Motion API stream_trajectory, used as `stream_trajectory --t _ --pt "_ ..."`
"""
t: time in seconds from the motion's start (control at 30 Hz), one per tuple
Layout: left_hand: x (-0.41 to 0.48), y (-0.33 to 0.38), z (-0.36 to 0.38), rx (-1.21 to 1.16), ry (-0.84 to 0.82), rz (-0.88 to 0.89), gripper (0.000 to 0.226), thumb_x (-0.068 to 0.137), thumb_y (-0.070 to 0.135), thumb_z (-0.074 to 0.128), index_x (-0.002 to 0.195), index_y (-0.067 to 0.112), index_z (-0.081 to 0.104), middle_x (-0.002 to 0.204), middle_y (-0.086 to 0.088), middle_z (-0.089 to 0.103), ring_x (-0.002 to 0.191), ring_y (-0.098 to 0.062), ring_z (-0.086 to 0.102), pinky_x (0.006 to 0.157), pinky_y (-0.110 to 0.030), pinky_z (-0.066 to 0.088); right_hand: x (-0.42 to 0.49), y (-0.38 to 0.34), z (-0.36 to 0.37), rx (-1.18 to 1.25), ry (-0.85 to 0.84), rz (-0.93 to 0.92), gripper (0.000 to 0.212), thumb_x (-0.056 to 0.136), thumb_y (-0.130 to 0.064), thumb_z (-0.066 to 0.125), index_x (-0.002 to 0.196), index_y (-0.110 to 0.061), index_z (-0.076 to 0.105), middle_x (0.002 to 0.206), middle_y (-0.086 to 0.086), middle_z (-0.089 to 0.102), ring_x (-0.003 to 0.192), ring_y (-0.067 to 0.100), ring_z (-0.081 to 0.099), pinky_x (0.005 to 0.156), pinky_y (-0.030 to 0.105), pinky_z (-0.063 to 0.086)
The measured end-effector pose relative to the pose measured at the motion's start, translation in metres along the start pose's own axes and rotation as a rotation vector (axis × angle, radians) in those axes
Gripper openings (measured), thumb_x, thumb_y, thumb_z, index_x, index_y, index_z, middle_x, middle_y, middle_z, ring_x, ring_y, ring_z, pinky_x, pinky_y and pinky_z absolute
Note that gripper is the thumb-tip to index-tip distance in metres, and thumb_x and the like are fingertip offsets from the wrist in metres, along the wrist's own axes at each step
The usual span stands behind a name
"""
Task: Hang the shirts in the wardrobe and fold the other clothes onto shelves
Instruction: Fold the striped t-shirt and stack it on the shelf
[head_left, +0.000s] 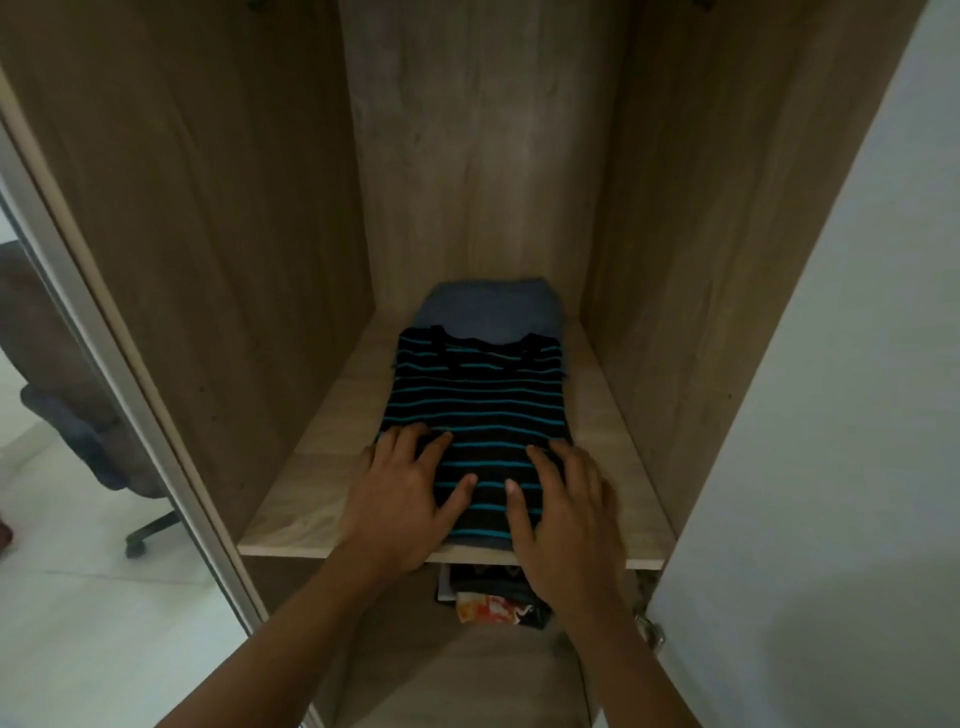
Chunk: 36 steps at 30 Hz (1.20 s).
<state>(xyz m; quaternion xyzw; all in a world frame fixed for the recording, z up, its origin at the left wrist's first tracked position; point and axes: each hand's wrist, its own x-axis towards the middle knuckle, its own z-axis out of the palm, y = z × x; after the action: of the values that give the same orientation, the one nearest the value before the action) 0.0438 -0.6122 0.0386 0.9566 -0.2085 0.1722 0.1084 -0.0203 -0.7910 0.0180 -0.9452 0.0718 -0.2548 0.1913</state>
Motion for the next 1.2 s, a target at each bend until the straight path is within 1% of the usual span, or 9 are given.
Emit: stream_trajectory --t 0.13,0.2,0.37,0.43,0.6,0.7,0.83,0.97,1.2 --pt "-0.028 0.011 0.009 0.014 -0.035 -0.082 0.084 0.091 0.075 0.005 0.155 0.027 0.031 0.159 0.000 0.034 0.147 -0.022 0.028 0.120 -0.046 0.022 -0.014 0.006 0.006 -0.018 0.147 -0.075 0.041 0.097 -0.050 0.045 0.121 -0.024 0.067 0.121 -0.003 0.061 0.110 0.020 0.055 0.086 0.040 0.048" --pt "-0.034 0.012 0.013 0.040 -0.052 -0.093 0.082 0.092 0.074 0.005 0.158 0.028 0.021 0.164 0.002 0.022 0.152 -0.020 0.016 0.123 -0.046 0.013 -0.014 0.007 0.007 -0.018 0.132 -0.075 0.042 0.097 -0.050 0.044 0.119 -0.023 0.068 0.119 -0.003 0.063 0.108 0.019 0.057 0.084 0.039 0.048" --pt "-0.033 0.013 0.008 0.059 -0.139 -0.090 0.087 0.088 0.076 -0.001 0.159 0.027 0.012 0.167 0.002 0.012 0.153 -0.020 0.006 0.123 -0.046 0.009 -0.013 0.006 0.004 0.031 0.043 -0.038 0.047 0.097 -0.051 0.040 0.124 -0.022 0.066 0.123 -0.001 0.060 0.111 0.021 0.055 0.085 0.039 0.049" --pt "-0.033 0.012 -0.001 0.013 -0.203 -0.083 0.084 0.092 0.076 0.007 0.159 0.026 0.011 0.167 0.001 0.008 0.154 -0.021 0.003 0.123 -0.046 0.008 -0.013 0.004 -0.001 0.085 -0.020 -0.026 0.050 0.098 -0.050 0.039 0.128 -0.019 0.063 0.128 0.002 0.058 0.116 0.023 0.054 0.090 0.041 0.050" --pt "-0.061 0.023 -0.044 -0.063 -0.145 -0.075 0.078 0.094 0.069 0.031 0.155 0.020 0.028 0.162 -0.004 0.027 0.149 -0.023 0.022 0.119 -0.046 0.026 -0.043 -0.009 -0.038 0.239 -0.086 -0.064 0.043 0.102 -0.035 0.048 0.140 -0.014 0.053 0.142 0.005 0.050 0.130 0.023 0.046 0.108 0.038 0.042" --pt "-0.100 0.037 -0.079 -0.093 -0.087 -0.046 0.092 0.083 0.079 0.024 0.153 0.020 0.032 0.159 -0.004 0.033 0.144 -0.023 0.034 0.114 -0.044 0.035 -0.082 -0.022 -0.071 0.251 -0.040 -0.085 0.041 0.102 -0.030 0.049 0.140 -0.013 0.053 0.139 0.007 0.052 0.128 0.023 0.048 0.108 0.038 0.042" --pt "-0.166 0.051 -0.119 -0.135 -0.011 0.004 0.075 0.094 0.064 0.043 0.153 0.019 0.032 0.158 -0.003 0.035 0.140 -0.023 0.039 0.109 -0.044 0.041 -0.145 -0.045 -0.127 0.254 0.050 -0.081 0.040 0.103 -0.031 0.048 0.140 -0.017 0.051 0.141 0.003 0.052 0.126 0.019 0.050 0.102 0.031 0.045" --pt "-0.233 0.074 -0.158 -0.196 0.049 0.039 0.074 0.095 0.062 0.046 0.153 0.020 0.030 0.157 -0.001 0.034 0.140 -0.022 0.039 0.108 -0.040 0.041 -0.211 -0.065 -0.197 0.242 0.106 -0.094 0.038 0.103 -0.032 0.047 0.139 -0.022 0.051 0.140 -0.001 0.050 0.125 0.015 0.048 0.098 0.027 0.043" --pt "-0.278 0.151 -0.233 -0.282 0.148 0.214 0.077 0.095 0.063 0.045 0.155 0.021 0.025 0.159 -0.002 0.032 0.142 -0.019 0.035 0.111 -0.039 0.039 -0.285 -0.076 -0.347 0.170 0.352 -0.137 0.037 0.103 -0.036 0.046 0.138 -0.026 0.052 0.142 -0.005 0.050 0.131 0.010 0.042 0.099 0.018 0.027"
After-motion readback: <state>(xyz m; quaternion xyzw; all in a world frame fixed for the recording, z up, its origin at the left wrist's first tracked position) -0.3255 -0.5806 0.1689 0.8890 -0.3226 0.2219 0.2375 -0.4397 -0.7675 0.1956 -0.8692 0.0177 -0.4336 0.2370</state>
